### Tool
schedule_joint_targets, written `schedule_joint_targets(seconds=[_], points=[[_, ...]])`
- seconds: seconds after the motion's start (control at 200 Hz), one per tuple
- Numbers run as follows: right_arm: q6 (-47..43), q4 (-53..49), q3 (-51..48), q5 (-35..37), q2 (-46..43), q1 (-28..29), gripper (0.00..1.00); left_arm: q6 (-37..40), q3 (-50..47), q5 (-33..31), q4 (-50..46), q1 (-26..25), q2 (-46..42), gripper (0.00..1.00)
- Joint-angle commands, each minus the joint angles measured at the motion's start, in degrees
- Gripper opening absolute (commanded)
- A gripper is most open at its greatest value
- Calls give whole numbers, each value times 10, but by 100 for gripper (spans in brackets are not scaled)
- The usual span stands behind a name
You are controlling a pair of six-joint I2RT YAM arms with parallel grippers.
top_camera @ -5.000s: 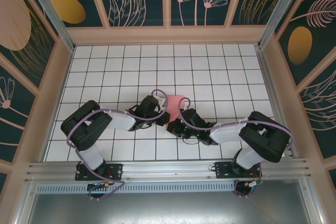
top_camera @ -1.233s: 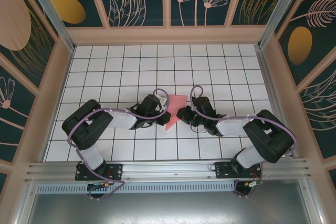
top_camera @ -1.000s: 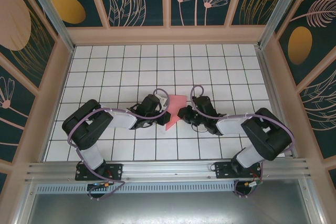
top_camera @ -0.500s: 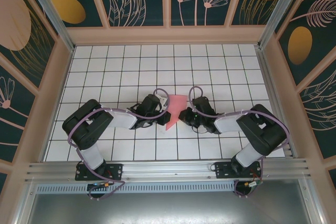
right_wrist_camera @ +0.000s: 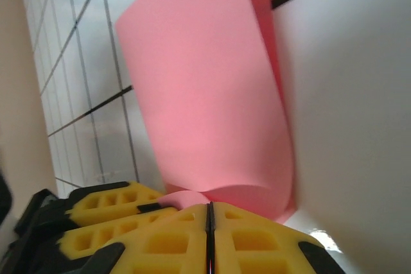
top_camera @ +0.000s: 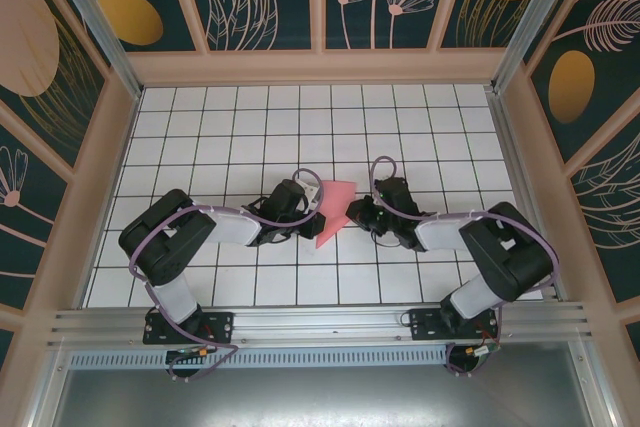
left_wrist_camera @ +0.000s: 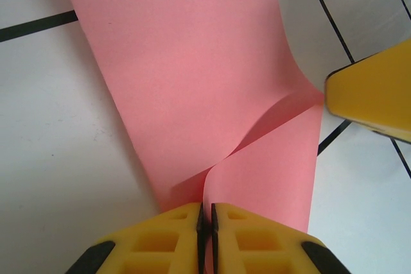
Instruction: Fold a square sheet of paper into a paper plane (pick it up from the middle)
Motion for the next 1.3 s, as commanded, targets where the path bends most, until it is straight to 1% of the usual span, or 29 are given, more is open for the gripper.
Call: schedule_joint_targets(seconds=[0.0, 0.21, 0.32, 0.475, 0.605, 0.691, 0.766, 0.936, 1.131, 1.296], points=[[-4, 18, -7, 1, 23, -5, 12, 12, 3, 1, -38, -5, 26, 15], [-15, -33, -3, 34, 45, -6, 11, 12, 1, 0, -39, -5, 25, 15], [-25, -60, 14, 39, 35, -6, 11, 13, 2, 1, -40, -5, 25, 15], [-34, -66, 34, 23, -12, -6, 12, 12, 1, 3, -41, -5, 22, 15], [-21, -27, 34, -11, -25, -1, 13, 8, 1, 5, -38, -5, 21, 15], [-9, 0, 31, -23, -17, 9, 13, 7, 3, 5, -39, -5, 21, 15], [-1, 11, 26, -18, -9, 16, 13, 6, 4, 5, -40, -5, 21, 15], [4, 43, 23, -33, 26, 17, 13, 8, 5, 7, -42, -5, 21, 15], [-4, 29, 19, -13, 65, 17, 12, 8, 7, 6, -43, -5, 20, 15], [-27, -20, 27, 13, 79, 17, 12, 10, 11, 3, -47, -5, 12, 15]])
